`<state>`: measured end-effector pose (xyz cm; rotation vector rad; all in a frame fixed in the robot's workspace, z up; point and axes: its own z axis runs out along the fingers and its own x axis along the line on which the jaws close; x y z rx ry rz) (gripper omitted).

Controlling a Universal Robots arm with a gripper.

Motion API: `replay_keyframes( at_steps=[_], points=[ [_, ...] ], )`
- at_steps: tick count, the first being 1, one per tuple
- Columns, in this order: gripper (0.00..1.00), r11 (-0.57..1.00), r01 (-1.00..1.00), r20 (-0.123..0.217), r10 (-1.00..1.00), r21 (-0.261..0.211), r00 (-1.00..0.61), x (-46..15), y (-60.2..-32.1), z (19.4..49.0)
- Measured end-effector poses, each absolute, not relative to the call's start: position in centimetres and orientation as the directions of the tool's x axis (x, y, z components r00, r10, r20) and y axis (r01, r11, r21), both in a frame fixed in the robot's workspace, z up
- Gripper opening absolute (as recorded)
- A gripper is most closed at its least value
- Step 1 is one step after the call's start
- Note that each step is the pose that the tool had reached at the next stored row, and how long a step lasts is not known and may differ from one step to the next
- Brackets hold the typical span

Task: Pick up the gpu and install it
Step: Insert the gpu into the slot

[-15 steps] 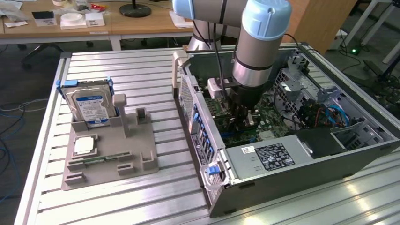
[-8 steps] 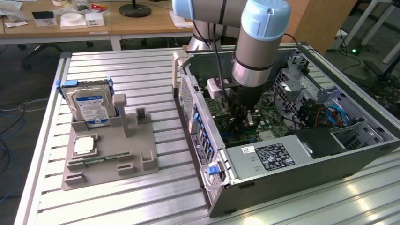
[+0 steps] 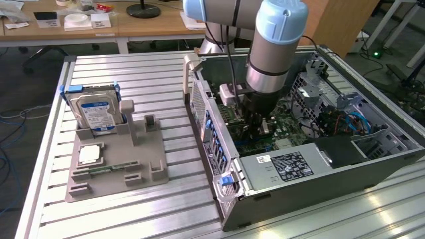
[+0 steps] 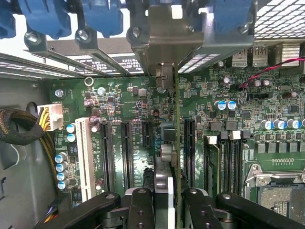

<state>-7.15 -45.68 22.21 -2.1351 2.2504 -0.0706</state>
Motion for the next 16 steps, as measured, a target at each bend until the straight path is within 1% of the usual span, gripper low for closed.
replay_keyframes(
  at_steps=[16],
  points=[
    [0.28, 0.052, -0.997, 0.003, -0.999, -0.059, -0.053, -7.15, -45.68, 21.91]
  ],
)
